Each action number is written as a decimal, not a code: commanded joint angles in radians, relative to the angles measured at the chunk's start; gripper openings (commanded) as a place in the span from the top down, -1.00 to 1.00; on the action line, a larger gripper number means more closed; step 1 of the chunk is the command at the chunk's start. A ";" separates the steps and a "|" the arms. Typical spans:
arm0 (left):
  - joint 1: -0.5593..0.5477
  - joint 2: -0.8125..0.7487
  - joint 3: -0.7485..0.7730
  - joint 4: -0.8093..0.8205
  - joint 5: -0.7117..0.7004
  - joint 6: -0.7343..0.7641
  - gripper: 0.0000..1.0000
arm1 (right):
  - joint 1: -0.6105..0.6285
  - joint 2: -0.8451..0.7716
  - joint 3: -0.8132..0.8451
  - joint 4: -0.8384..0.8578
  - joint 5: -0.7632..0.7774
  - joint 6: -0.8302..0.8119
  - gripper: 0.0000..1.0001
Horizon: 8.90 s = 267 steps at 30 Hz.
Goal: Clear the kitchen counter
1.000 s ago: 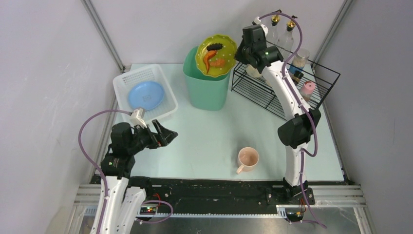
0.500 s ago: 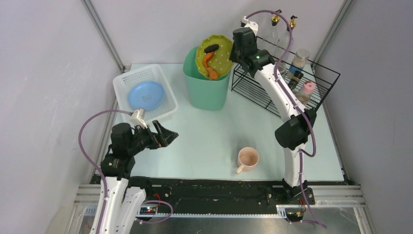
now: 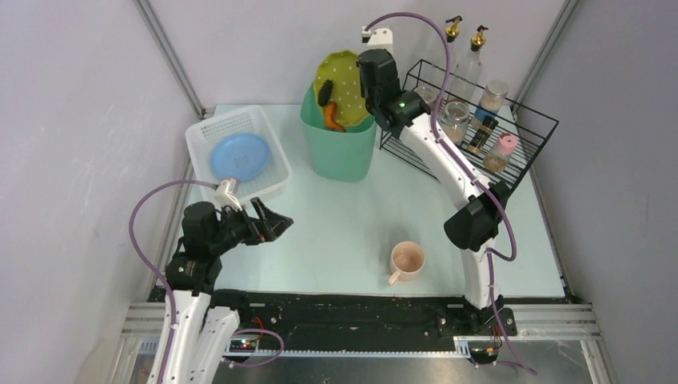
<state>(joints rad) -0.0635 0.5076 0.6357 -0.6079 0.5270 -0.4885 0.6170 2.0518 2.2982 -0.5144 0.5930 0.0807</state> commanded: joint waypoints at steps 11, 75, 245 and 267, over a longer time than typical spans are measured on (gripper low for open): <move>-0.010 -0.019 -0.003 0.035 0.012 0.014 -0.99 | 0.112 -0.016 -0.026 0.687 0.284 -0.562 1.00; -0.045 -0.049 -0.003 0.034 0.015 0.019 -0.99 | 0.219 -0.274 -0.248 1.003 0.318 -0.844 1.00; 0.360 1.025 0.466 0.601 -0.524 -0.614 1.00 | 0.401 -1.464 -1.459 -0.018 -0.354 0.628 0.08; 0.356 1.241 0.503 0.600 -0.496 -0.558 -0.29 | 0.405 -1.420 -1.471 0.004 -0.366 0.638 0.08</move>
<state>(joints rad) 0.2966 1.7466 1.1252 -0.1009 -0.0109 -1.0546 1.0161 0.6350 0.8295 -0.5415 0.2268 0.7181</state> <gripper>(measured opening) 0.590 0.458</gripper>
